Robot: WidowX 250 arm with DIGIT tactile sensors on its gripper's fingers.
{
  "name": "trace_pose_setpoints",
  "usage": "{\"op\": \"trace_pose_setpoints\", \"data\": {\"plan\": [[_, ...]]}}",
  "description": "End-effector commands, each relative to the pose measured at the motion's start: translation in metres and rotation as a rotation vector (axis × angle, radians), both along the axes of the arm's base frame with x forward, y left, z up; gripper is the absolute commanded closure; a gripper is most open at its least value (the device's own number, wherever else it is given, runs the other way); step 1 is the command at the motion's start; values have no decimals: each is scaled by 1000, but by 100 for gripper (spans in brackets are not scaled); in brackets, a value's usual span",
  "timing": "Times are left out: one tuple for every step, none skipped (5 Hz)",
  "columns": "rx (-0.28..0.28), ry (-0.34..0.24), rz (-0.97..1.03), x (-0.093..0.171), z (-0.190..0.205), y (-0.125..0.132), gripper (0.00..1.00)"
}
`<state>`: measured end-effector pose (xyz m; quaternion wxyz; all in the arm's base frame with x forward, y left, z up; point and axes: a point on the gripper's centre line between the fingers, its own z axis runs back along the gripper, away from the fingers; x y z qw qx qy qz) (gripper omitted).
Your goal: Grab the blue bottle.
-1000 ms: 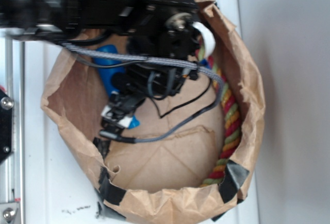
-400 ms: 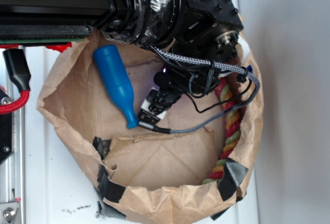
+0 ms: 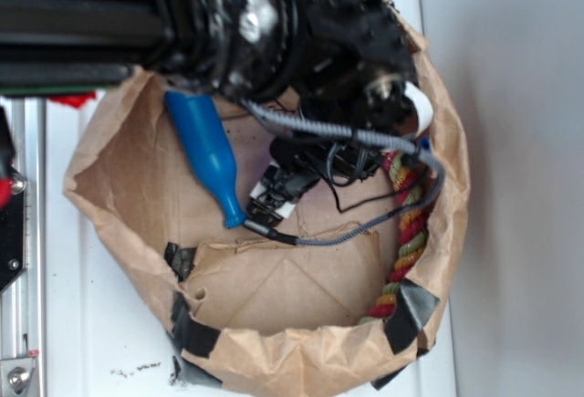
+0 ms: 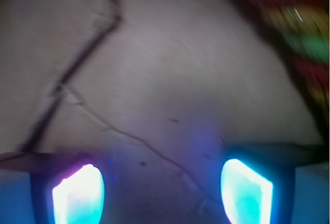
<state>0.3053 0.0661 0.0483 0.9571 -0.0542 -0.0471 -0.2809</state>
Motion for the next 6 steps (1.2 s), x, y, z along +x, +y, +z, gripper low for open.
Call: {"op": "trace_pose_setpoints", "data": {"plan": [[-64, -135, -47, -33, 70, 2, 0], [-13, -160, -105, -55, 59, -3, 0], [48, -166, -161, -73, 39, -11, 0], [99, -141, -195, -82, 18, -20, 0], [145, -122, -203, -86, -1, -26, 0], [177, -138, -198, -86, -8, -29, 0]]}}
